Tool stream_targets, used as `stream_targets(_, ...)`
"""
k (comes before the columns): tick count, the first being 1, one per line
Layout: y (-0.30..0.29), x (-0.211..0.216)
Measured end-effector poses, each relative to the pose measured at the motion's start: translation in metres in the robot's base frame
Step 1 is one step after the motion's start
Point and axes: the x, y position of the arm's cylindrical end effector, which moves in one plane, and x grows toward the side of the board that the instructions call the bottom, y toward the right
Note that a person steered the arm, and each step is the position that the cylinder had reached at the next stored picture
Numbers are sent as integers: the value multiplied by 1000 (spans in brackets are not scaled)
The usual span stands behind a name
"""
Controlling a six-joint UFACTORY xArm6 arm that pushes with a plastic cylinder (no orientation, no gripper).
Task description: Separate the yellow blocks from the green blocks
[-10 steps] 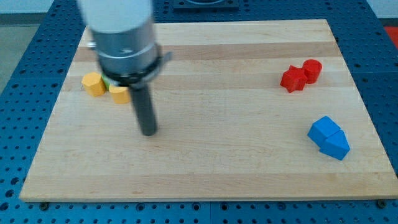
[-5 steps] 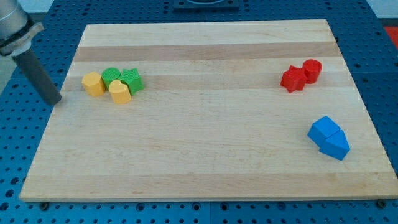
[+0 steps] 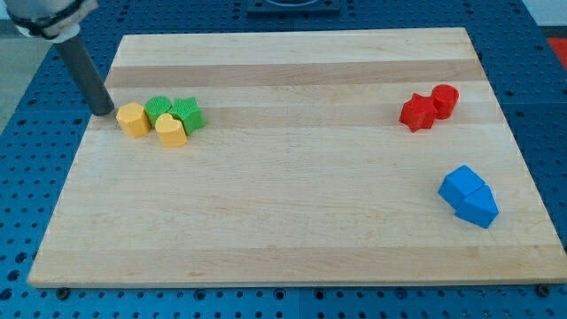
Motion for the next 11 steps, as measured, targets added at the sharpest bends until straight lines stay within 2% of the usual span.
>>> stream_targets(2,54,23)
stream_targets(6,93,33)
stream_targets(11,232,36)
